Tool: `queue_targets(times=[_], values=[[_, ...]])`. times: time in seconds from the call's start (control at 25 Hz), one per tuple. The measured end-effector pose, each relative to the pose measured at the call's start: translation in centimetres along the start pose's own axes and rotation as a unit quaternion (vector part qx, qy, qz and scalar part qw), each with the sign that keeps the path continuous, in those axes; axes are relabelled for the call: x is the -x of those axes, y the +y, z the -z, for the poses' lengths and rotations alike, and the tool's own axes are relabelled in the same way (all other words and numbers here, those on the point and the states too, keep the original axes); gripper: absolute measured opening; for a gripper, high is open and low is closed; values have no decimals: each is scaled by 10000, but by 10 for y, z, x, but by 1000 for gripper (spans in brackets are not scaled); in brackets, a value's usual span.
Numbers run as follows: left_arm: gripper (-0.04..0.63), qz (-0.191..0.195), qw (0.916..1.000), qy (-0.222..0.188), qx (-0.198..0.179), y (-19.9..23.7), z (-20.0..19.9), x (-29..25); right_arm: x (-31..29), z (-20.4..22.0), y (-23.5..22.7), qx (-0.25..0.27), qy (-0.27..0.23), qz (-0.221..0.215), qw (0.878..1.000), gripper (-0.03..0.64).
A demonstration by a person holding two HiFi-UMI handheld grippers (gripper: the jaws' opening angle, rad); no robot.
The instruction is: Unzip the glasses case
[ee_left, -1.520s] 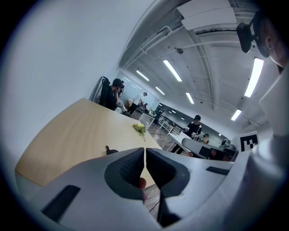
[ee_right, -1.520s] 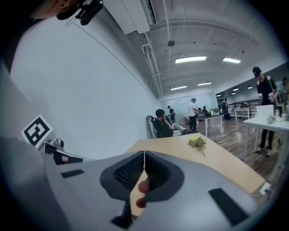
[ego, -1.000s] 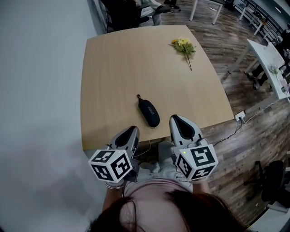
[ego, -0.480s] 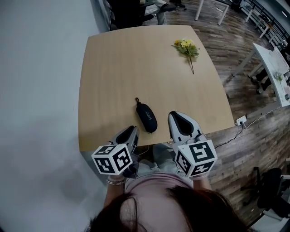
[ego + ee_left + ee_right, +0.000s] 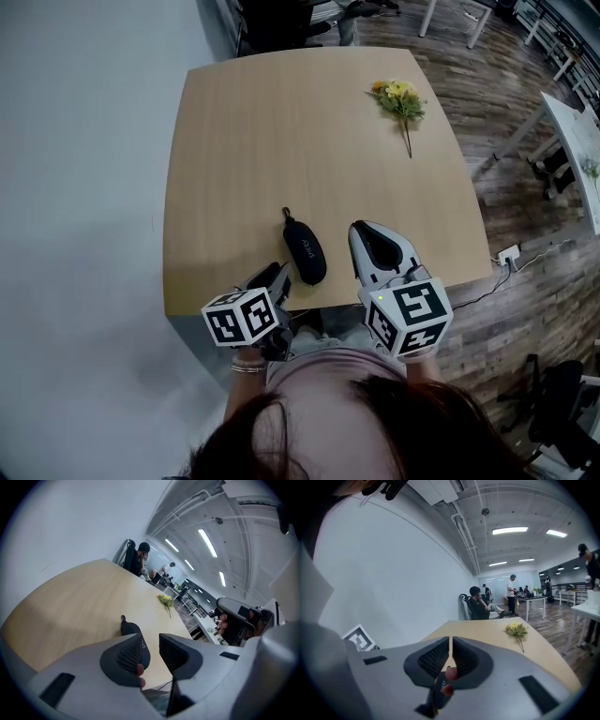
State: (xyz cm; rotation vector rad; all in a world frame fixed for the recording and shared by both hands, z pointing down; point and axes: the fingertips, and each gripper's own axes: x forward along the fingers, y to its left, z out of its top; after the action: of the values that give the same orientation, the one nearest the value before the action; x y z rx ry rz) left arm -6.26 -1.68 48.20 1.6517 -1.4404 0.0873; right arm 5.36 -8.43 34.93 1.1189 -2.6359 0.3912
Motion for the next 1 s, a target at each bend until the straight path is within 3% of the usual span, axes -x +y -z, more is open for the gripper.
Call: queue_targets(times=[0.68,1.0], values=[[199,-222,9943,857,600,38,34,-75,-36,-2,-34,7,149,-217,9997,48],[233,-81,9879,1204,973,44,47,-101,-45,-2,-49,-85,160,-159,9997,48]])
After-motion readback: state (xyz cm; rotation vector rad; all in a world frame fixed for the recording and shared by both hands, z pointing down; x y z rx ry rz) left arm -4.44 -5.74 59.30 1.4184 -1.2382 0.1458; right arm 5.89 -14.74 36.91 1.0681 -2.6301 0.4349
